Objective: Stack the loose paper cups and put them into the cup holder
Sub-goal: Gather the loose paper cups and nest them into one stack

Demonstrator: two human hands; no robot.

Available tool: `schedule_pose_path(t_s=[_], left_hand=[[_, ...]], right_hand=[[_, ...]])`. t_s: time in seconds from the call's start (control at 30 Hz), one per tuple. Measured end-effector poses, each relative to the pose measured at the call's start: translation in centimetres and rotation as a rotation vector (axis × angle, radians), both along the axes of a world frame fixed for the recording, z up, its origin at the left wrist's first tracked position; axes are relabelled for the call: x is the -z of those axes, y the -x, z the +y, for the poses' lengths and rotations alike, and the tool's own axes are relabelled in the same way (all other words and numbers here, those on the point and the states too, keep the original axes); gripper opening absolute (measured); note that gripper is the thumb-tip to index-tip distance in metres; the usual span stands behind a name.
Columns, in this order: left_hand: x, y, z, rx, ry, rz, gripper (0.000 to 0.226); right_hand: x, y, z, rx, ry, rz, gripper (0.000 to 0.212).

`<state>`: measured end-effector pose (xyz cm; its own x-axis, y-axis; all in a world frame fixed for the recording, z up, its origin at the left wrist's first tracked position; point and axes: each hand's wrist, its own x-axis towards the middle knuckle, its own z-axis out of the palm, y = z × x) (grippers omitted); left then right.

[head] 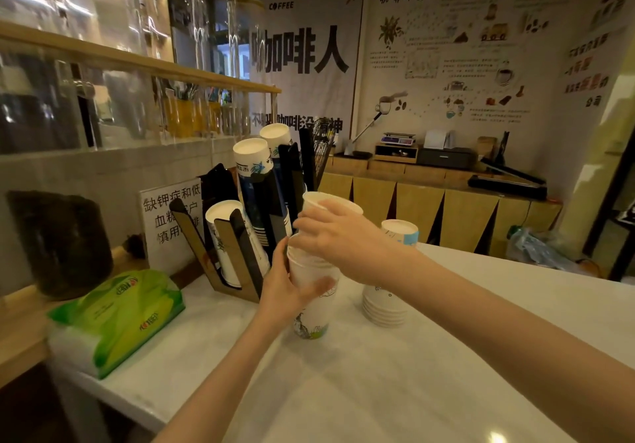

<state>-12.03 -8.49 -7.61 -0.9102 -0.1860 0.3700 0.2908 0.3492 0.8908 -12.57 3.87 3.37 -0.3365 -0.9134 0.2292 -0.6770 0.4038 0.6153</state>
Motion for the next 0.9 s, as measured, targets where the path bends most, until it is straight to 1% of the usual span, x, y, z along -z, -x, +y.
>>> schedule_pose_path(t_s=[0.1, 0.13, 0.17, 0.2, 0.23, 0.27, 0.3, 0.37, 0.4, 0.47, 0.53, 0.6, 0.7, 0.8, 0.83, 0.9], left_hand=[[-0.1, -0.1, 0.3, -0.057, 0.093, 0.026, 0.090], [0.1, 0.0, 0.3, -0.081, 0.123, 0.049, 0.085], [0.3, 0.1, 0.4, -0.118, 0.143, 0.080, 0.073], [0.5, 0.2, 0.3, -0.153, 0.141, 0.090, 0.058], [0.5, 0.3, 0.3, -0.169, 0.133, 0.071, 0.048], [0.6, 0.5, 0.1, -0.175, 0.132, 0.061, 0.048], [0.6, 0.8, -0.1, -0.177, 0.143, 0.056, 0.056], [0.8, 1.1, -0.4, -0.142, 0.237, 0.026, 0.085], [1.1, 1.1, -0.5, -0.096, 0.260, -0.003, 0.096], [2.3, 0.6, -0.7, 0.030, 0.212, -0.111, 0.104], [4.0, 0.3, -0.8, 0.085, 0.162, -0.160, 0.097], [4.7, 0.2, -0.7, 0.073, 0.144, -0.159, 0.085], [3.0, 0.6, -0.7, 0.023, 0.121, -0.173, 0.081], [-0.5, 0.4, -1.0, 0.024, 0.045, -0.058, 0.071], [-1.7, 0.1, -0.8, 0.018, -0.009, -0.006, 0.069], [-4.2, -0.7, -0.4, -0.030, -0.168, 0.114, 0.062]], right_hand=[[1.3, -1.1, -0.9, 0.005, 0.122, -0.305, 0.075], [1.8, -1.5, -1.0, 0.017, 0.167, -0.402, 0.077], [2.4, -1.8, -1.1, 0.022, 0.197, -0.461, 0.078], [2.9, -2.1, -1.2, 0.017, 0.212, -0.479, 0.078], [3.2, -2.3, -1.3, 0.011, 0.219, -0.488, 0.077], [3.3, -2.4, -1.4, 0.011, 0.239, -0.516, 0.077], [3.0, -2.5, -1.3, 0.022, 0.268, -0.563, 0.077], [2.4, -2.4, -0.9, 0.026, 0.314, -0.607, 0.078], [2.2, -2.1, -0.4, 0.030, 0.316, -0.565, 0.079], [2.2, -1.3, 0.6, 0.077, 0.330, -0.495, 0.077], [2.5, -0.8, 1.6, 0.139, 0.421, -0.524, 0.065], [3.0, -0.4, 2.3, 0.155, 0.513, -0.549, 0.050], [2.9, 0.2, 3.8, 0.093, 0.715, -0.577, 0.043], [1.1, 0.9, 5.6, 0.026, 1.004, -0.628, 0.040], [0.4, 1.0, 6.3, 0.025, 1.101, -0.659, 0.039], [-0.6, 1.3, 7.6, 0.015, 1.296, -0.786, 0.039]])
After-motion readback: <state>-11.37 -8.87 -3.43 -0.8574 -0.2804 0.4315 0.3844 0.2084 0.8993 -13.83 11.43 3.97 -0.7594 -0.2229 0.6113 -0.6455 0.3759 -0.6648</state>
